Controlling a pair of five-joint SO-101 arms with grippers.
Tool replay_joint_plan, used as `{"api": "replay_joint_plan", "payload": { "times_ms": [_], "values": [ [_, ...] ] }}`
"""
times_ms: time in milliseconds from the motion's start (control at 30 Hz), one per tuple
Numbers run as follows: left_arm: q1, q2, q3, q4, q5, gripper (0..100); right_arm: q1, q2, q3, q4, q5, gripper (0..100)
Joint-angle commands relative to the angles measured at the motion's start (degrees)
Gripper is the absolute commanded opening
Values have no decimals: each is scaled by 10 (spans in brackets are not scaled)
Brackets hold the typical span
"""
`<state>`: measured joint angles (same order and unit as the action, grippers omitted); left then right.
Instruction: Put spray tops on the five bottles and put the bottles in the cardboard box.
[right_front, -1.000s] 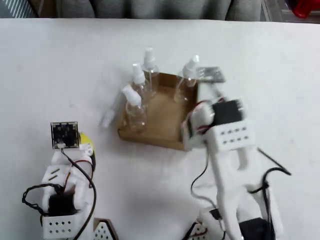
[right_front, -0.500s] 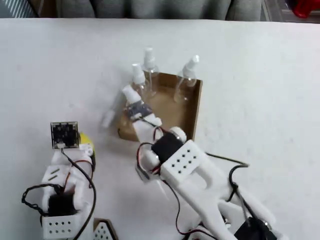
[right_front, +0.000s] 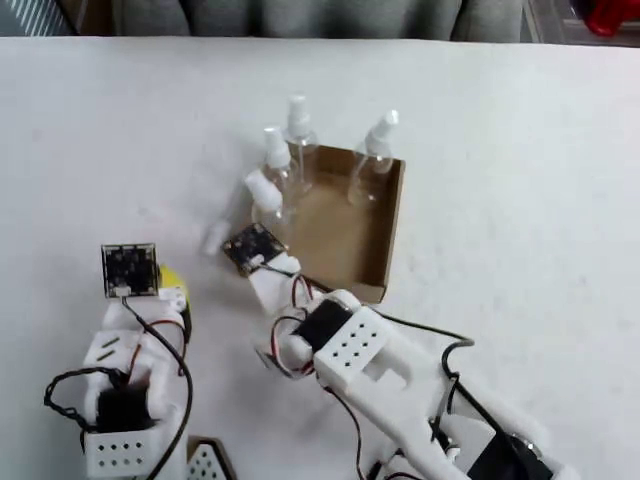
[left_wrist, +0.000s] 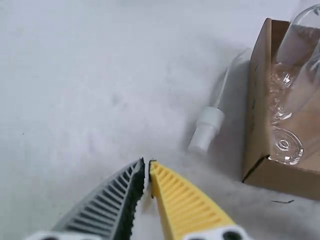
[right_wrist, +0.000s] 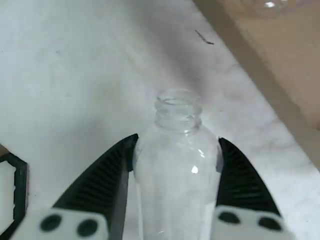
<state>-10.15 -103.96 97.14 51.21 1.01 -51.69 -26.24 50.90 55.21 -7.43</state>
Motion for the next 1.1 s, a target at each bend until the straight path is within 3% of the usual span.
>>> {"api": "replay_joint_plan", "payload": {
  "times_ms": [0, 200, 333, 500, 867, 1067],
  "values": [
    [2, -7, -2, 0, -4, 24, -5, -13, 1, -15, 10, 248],
    [2, -7, -2, -1, -4, 24, -4, -13, 8, -12, 8, 419],
    [2, -7, -2, -1, -4, 24, -4, -19, 16, -10, 11, 433],
    [2, -7, -2, -1, -4, 24, -4, -20, -2, 68, 12, 375],
    [2, -7, -2, 0, -4, 24, 0, -20, -84, 284, 13, 122],
    [2, -7, -2, 1, -4, 24, 73, -20, -119, 350, 21, 91]
  ]
}}
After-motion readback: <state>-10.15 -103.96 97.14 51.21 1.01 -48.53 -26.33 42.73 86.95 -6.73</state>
